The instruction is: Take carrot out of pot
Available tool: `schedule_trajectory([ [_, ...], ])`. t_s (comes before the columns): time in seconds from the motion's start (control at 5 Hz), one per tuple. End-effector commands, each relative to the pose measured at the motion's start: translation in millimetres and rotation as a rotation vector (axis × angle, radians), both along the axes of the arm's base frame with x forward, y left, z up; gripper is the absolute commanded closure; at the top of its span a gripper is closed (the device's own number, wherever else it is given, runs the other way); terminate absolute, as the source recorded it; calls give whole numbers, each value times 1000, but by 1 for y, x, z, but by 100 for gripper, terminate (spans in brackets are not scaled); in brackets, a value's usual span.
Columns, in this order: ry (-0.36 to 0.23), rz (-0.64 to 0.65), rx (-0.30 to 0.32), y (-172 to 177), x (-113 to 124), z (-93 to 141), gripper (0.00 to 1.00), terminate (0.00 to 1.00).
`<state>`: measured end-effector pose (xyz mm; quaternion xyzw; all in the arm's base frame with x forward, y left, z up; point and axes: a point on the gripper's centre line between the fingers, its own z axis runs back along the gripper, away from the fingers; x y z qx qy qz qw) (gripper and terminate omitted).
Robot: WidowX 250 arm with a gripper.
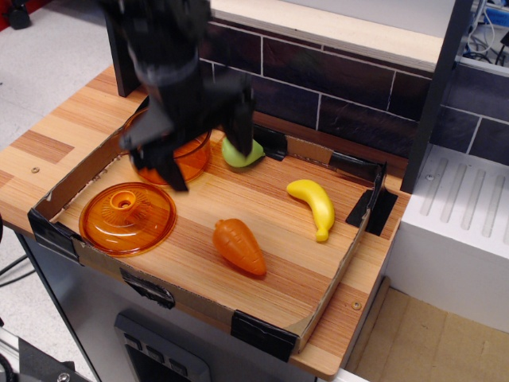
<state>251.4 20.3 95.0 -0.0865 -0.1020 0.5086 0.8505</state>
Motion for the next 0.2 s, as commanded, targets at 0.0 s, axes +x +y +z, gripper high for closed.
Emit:
schedule_trajectory([
  [0.0, -38, 22, -21, -1, 8, 44, 0, 100],
])
